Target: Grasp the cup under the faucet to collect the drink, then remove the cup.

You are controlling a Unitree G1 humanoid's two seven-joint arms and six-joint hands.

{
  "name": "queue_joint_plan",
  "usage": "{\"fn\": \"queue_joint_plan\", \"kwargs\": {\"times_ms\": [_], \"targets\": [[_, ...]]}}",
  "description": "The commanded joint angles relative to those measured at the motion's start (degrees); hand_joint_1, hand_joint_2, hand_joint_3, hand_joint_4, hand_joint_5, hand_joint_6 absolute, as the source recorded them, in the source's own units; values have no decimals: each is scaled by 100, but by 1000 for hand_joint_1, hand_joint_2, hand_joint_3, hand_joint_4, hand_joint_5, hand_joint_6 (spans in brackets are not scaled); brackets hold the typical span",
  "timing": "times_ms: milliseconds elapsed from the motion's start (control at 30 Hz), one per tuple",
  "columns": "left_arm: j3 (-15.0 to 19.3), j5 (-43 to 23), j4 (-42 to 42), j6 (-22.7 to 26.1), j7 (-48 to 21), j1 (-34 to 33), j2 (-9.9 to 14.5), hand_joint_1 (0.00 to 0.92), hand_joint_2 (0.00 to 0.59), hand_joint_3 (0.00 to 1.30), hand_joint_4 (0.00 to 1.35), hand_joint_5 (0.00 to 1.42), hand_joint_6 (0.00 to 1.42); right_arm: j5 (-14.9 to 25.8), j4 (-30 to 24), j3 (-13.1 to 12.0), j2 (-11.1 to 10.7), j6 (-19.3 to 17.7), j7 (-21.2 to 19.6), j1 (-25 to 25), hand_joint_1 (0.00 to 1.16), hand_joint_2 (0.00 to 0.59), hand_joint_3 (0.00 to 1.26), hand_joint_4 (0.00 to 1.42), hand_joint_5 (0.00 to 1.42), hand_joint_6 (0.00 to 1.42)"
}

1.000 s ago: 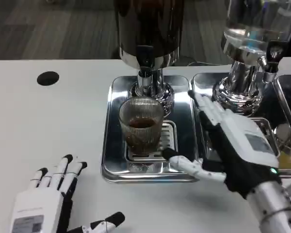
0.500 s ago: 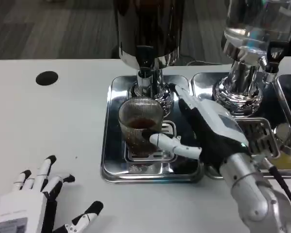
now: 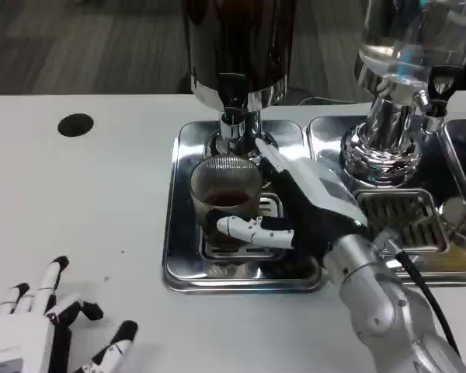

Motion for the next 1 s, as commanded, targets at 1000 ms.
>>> {"fn": "queue_joint_plan", "kwargs": {"times_ms": [1000], "targets": [[206, -322, 46, -183, 205, 151, 0, 0, 289, 728, 70, 220, 163, 73, 574, 240, 172, -88, -791, -159, 555, 179, 0, 44, 63, 150]]}}
